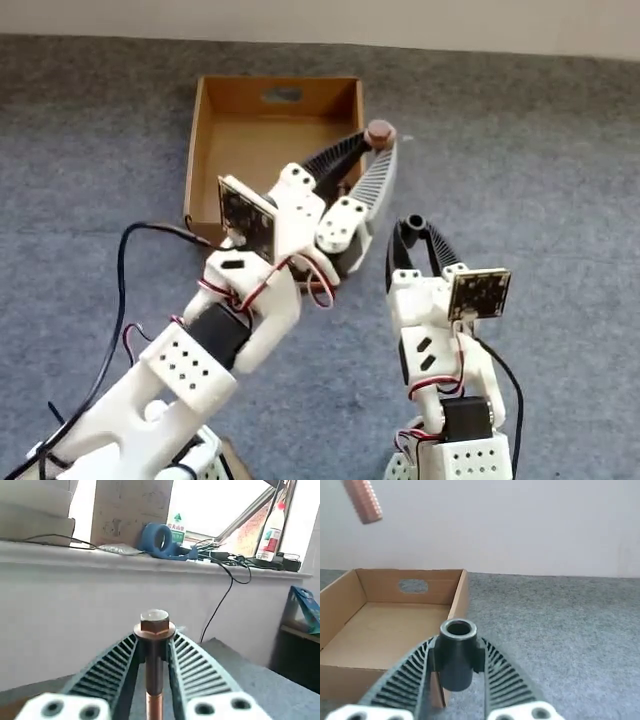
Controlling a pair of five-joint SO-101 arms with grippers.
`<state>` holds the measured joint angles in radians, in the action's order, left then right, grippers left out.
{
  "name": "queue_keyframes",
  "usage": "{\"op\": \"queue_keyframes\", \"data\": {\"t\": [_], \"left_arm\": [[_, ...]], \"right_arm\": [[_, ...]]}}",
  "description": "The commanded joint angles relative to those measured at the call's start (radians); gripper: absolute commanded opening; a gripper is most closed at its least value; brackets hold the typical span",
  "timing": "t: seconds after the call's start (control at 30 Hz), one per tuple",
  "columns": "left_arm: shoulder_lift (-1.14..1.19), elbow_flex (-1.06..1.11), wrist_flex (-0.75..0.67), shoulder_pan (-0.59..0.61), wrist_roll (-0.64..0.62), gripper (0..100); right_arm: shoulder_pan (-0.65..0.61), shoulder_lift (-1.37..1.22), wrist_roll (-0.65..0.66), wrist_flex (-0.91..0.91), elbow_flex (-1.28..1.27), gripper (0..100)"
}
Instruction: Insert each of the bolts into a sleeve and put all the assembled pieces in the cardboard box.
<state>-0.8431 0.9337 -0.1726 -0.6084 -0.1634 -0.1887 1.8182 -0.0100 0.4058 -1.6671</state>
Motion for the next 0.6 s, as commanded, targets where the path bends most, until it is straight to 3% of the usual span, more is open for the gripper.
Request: {"op": "queue_keyframes", "data": {"t": [0.0,0.57], "left_arm": [[-0.035,-0.01,-0.014,-0.019,0.0,1],[-0.035,0.005,-0.012,-0.053,0.0,1]], "right_arm": [[-0.007,0.013,-0.011,0.038,0.047,0.8],[-0.033,0.013,-0.121,0.12,0.111,0.8]]}}
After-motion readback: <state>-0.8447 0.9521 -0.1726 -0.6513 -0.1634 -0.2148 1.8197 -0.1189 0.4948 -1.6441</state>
